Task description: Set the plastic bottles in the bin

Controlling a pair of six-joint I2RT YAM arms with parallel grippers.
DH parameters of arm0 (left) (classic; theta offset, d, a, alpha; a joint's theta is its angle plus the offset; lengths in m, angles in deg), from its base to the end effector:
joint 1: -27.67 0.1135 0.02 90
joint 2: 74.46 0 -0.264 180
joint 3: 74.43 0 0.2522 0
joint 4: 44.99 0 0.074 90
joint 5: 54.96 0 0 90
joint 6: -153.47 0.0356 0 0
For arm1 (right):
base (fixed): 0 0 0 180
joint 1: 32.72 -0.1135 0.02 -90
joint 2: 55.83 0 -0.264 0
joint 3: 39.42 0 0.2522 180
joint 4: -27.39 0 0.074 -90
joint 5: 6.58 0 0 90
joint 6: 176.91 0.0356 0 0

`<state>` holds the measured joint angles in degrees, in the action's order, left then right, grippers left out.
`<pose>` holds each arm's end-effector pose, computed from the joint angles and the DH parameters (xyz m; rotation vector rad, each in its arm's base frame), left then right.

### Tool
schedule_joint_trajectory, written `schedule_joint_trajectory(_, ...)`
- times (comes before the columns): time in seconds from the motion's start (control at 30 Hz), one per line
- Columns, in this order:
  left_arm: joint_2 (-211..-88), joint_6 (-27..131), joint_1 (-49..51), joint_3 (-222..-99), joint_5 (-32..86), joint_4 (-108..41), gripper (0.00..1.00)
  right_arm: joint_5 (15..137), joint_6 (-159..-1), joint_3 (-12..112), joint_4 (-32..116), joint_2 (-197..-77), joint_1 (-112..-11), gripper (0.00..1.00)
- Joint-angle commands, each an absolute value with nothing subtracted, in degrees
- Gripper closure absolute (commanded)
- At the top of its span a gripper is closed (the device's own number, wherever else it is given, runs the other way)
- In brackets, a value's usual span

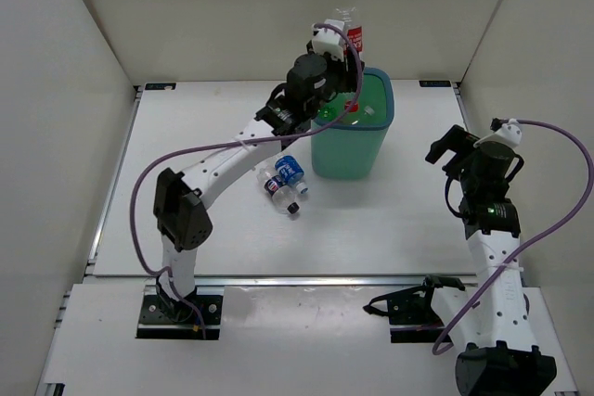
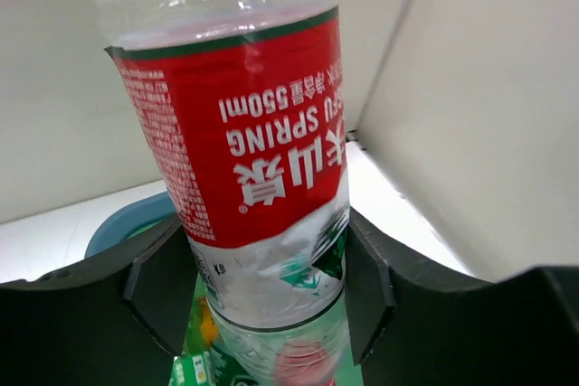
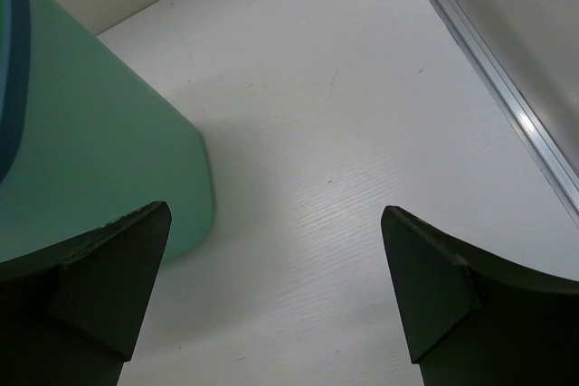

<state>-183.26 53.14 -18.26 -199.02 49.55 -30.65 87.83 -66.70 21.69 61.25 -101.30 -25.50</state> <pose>0.3237 -0.3216 0.4348 0.2833 1.5497 -0.5800 0.1799 -0.0256 0.3355 0.4987 1.8216 0.0823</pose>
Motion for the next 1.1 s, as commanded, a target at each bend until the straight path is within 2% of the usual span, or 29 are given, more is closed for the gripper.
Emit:
schedule_joint_trajectory(0.0,-185.1,53.7,-17.6,-202.5,55.8,-38.3,0.31,85.5,-66.0,21.3,58.7,-101.6,-24.2,0.0)
schedule_joint_trajectory(0.03,-186.2,53.6,-17.9,-203.4,56.2,-38.8,0.3,85.1,-66.4,20.8,58.5,-101.4,-23.6,0.01)
schedule_joint_trajectory(0.13,-188.9,52.3,-17.4,-206.7,55.8,-35.8,0.06,84.4,-66.7,20.4,57.9,-101.8,-23.8,0.01)
schedule_joint_trajectory(0.17,-189.3,51.8,-17.2,-207.5,56.0,-34.6,0.02,84.2,-66.9,20.3,58.0,-102.2,-23.8,0.01)
schedule_joint_trajectory(0.23,-188.6,51.4,-17.6,-206.8,56.0,-32.6,0.01,83.9,-67.3,20.1,57.2,-103.1,-24.4,0.01)
schedule_joint_trajectory(0.37,-181.9,49.6,-18.5,-198.0,60.8,-31.2,0.01,84.0,-68.4,20.8,57.0,-103.2,-25.3,0.01)
schedule_joint_trajectory(0.57,-168.2,40.5,-17.0,-179.5,68.2,-12.8,0.01,85.7,-69.0,20.9,57.4,-102.9,-26.7,0.01)
schedule_joint_trajectory(0.77,-159.0,26.8,-6.4,-159.9,54.6,-3.0,0.01,85.4,-69.0,20.2,57.4,-103.8,-26.7,0.01)
schedule_joint_trajectory(0.87,-158.6,23.9,-4.0,-154.5,54.0,-1.5,0.02,86.4,-69.8,19.8,58.5,-104.1,-26.7,0.01)
schedule_joint_trajectory(1.07,-164.0,21.3,-3.7,-151.7,49.6,-2.2,0.01,86.5,-69.8,21.0,62.2,-106.4,-25.8,0.01)
